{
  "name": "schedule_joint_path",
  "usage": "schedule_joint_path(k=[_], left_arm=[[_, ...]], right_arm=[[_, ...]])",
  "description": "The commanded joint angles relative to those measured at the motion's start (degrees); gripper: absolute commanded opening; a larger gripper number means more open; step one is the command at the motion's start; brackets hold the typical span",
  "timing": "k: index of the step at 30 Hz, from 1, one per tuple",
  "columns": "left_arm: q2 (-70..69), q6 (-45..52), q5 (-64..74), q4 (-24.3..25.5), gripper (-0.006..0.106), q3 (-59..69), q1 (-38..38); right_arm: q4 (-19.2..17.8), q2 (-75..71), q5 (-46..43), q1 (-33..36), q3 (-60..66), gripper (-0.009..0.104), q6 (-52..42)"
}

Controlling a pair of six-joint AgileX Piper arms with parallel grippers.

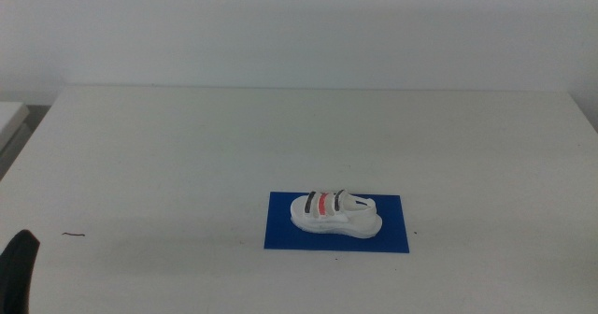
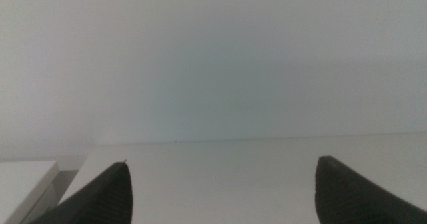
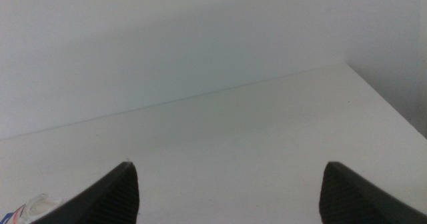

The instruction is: Use one arm to grab the shoe from the table and place it on the mat.

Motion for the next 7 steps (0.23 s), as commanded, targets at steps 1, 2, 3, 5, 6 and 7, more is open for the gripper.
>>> schedule_joint_path(k=[1, 2, 3, 5, 6, 7], left_arm=[[-0.2, 0.0, -0.3, 0.5, 0.094, 0.2, -0.1], [-0.2, 0.0, -0.3, 0.9, 0.094, 0.2, -0.1], [-0.2, 0.0, -0.3, 1.0, 0.094, 0.2, -0.1], [-0.2, 0.0, -0.3, 1.0, 0.094, 0.2, -0.1], [-0.2, 0.0, -0.3, 1.0, 0.094, 0.2, -0.1], [-0.2, 0.0, -0.3, 1.0, 0.094, 0.2, -0.1]], right_arm=[[-0.3, -0.3, -0.6, 0.1, 0.1, 0.079, -0.1], [-0.3, -0.3, -0.6, 0.1, 0.1, 0.079, -0.1], [-0.3, -0.3, -0.6, 0.1, 0.1, 0.079, -0.1], [-0.3, -0.3, -0.6, 0.1, 0.1, 0.079, -0.1], [-0.3, -0.3, -0.6, 0.1, 0.1, 0.079, -0.1], [-0.3, -0.3, -0.6, 0.1, 0.1, 0.079, -0.1]])
